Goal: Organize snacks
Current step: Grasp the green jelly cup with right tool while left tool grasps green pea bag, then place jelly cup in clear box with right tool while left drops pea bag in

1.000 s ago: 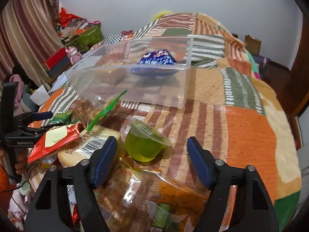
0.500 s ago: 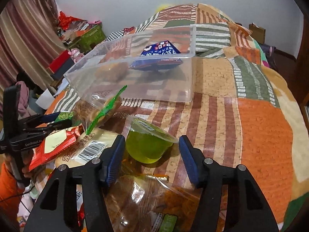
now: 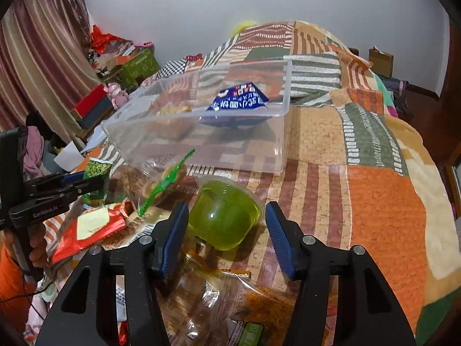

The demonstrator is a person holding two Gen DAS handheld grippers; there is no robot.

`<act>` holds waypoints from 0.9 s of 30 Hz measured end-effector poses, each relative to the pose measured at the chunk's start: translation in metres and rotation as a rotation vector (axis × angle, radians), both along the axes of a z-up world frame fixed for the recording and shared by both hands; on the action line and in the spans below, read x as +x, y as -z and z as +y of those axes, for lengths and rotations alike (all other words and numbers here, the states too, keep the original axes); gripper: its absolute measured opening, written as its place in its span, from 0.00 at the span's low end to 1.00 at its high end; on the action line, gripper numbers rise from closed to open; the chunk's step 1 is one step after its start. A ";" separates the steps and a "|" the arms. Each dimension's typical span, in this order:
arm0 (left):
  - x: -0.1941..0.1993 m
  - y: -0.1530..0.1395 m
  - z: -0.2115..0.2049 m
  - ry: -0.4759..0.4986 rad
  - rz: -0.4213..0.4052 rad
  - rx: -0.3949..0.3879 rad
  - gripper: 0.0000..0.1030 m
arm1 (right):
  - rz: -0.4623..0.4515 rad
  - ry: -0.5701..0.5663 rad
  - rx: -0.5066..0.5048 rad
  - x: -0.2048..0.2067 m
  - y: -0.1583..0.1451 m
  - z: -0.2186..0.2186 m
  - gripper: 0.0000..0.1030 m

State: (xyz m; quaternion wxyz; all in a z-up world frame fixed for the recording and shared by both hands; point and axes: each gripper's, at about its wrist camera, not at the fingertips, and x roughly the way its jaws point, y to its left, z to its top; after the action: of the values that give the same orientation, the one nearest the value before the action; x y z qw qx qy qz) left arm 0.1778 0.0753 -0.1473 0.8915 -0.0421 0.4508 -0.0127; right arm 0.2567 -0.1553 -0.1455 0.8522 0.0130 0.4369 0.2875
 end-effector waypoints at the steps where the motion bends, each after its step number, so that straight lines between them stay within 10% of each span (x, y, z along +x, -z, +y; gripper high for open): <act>1: -0.001 -0.004 0.000 0.000 -0.010 0.000 0.35 | -0.005 0.000 0.005 0.000 -0.003 -0.001 0.25; 2: -0.002 -0.006 -0.001 0.000 -0.018 -0.003 0.35 | -0.013 0.001 0.014 0.000 -0.007 -0.002 0.12; 8: -0.006 -0.024 -0.003 0.007 -0.063 -0.007 0.35 | -0.003 -0.008 -0.007 0.008 -0.010 -0.002 0.11; 14: -0.006 -0.024 -0.005 0.016 -0.066 -0.004 0.35 | 0.007 0.001 -0.058 0.011 -0.004 0.002 0.42; 27: -0.005 -0.014 -0.004 0.020 -0.055 -0.017 0.35 | 0.026 -0.063 -0.188 0.034 0.019 0.035 0.42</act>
State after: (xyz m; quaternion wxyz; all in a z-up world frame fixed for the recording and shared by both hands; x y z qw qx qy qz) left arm 0.1733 0.0712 -0.1333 0.9031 -0.0446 0.4263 -0.0266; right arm 0.2907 -0.1206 -0.1642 0.8344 -0.0769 0.4732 0.2719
